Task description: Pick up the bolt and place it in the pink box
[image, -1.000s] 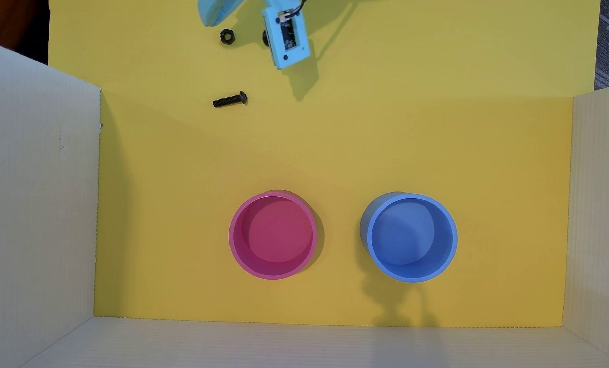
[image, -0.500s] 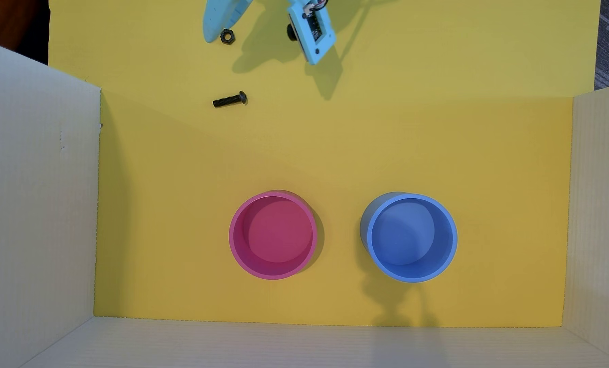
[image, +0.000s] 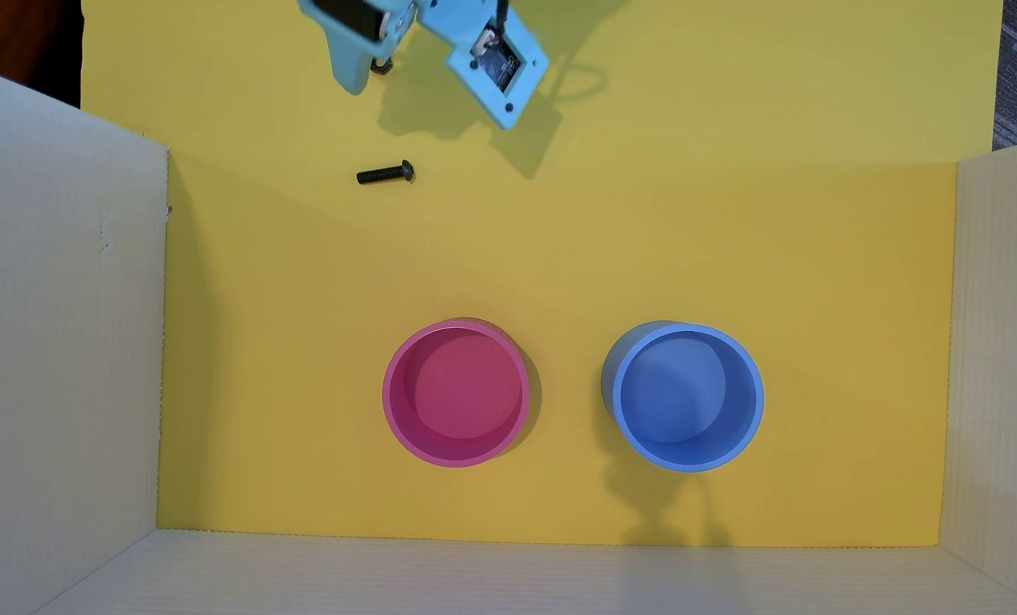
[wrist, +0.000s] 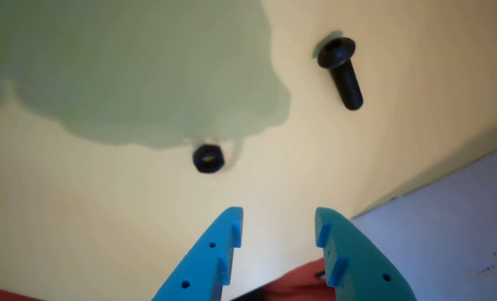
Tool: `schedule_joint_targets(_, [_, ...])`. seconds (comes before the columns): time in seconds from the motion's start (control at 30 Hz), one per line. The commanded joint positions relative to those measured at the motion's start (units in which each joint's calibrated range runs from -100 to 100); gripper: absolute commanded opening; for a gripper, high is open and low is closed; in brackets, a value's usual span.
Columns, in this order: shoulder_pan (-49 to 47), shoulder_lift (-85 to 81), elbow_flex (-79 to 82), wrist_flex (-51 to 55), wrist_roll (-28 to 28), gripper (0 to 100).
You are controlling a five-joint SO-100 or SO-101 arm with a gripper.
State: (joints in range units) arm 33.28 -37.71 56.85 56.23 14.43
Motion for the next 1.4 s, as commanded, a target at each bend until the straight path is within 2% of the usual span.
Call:
schedule_joint_targets(0.0, [-1.6,5.1,-6.8,-0.5,0.2,12])
schedule_joint_targets(0.27, [-5.3,12.5,-13.6,-0.5,0.1,12])
schedule_joint_targets(0.8, [-5.7,30.1,-24.8,-0.5,0.2,12])
schedule_joint_targets(1.37, [-8.2,35.9,-22.1,-6.8,0.6,12])
